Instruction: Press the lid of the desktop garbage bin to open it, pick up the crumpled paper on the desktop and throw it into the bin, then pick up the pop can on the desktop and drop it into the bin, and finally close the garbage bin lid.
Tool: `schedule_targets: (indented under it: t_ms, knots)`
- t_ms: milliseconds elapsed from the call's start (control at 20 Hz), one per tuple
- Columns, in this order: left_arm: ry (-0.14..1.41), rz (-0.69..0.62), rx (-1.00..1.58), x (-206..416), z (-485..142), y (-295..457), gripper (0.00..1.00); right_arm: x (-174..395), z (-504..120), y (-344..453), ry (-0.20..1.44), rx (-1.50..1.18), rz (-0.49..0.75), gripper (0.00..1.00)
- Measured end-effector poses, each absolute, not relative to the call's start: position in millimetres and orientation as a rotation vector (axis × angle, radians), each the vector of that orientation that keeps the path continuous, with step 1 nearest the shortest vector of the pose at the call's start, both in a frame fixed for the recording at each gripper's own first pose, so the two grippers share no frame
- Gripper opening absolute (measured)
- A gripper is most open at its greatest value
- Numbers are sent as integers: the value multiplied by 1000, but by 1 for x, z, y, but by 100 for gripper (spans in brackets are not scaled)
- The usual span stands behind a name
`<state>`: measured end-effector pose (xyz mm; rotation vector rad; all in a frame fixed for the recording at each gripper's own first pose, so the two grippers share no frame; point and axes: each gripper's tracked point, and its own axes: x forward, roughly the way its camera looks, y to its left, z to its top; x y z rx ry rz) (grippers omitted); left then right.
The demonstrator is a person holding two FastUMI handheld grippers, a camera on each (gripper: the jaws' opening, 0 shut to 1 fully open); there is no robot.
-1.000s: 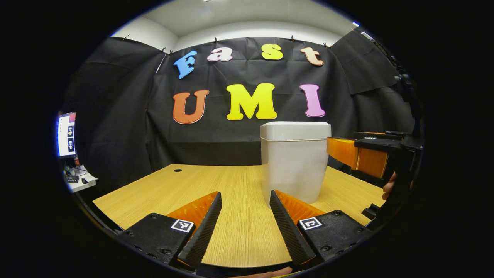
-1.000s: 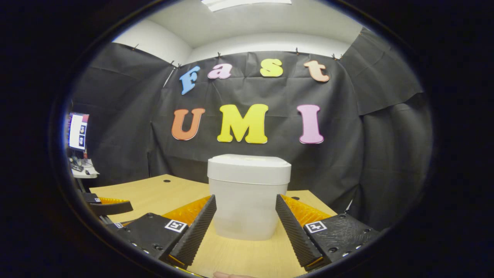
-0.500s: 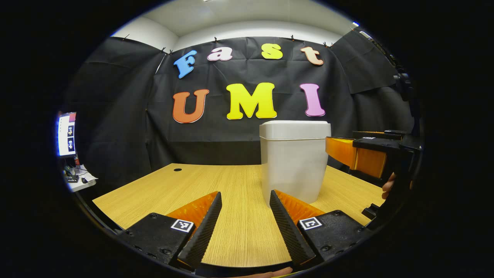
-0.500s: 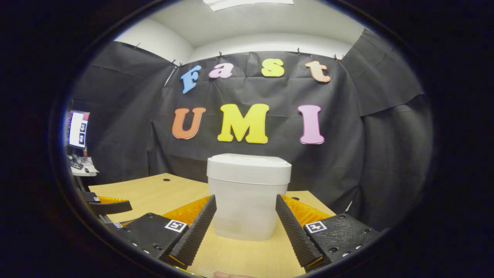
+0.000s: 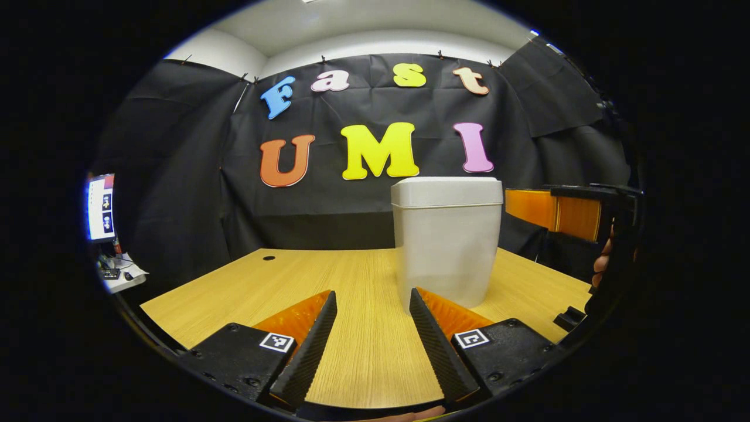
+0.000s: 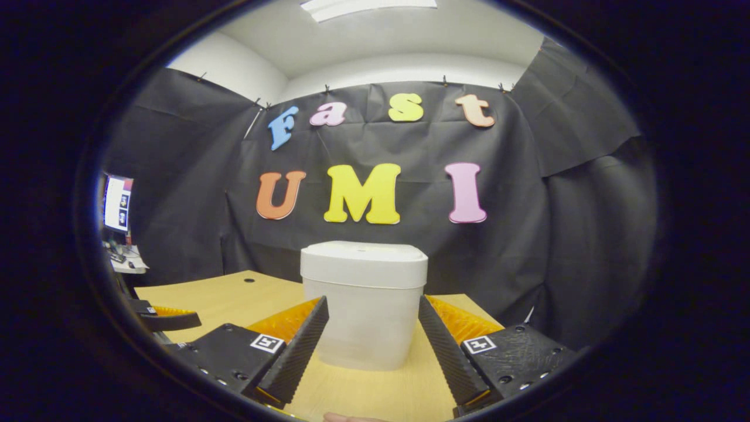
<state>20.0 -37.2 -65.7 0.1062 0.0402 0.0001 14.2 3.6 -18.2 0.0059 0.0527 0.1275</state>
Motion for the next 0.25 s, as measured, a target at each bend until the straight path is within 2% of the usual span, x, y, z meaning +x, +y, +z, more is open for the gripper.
schedule_targets:
  t_ms: [200,250]
  knots:
    - [26,33,143,18,-58,-25,84,15,-13,-3,37,20,101,98]
    - [27,31,137,18,-59,-23,84,14,-13,-2,37,25,99,95]
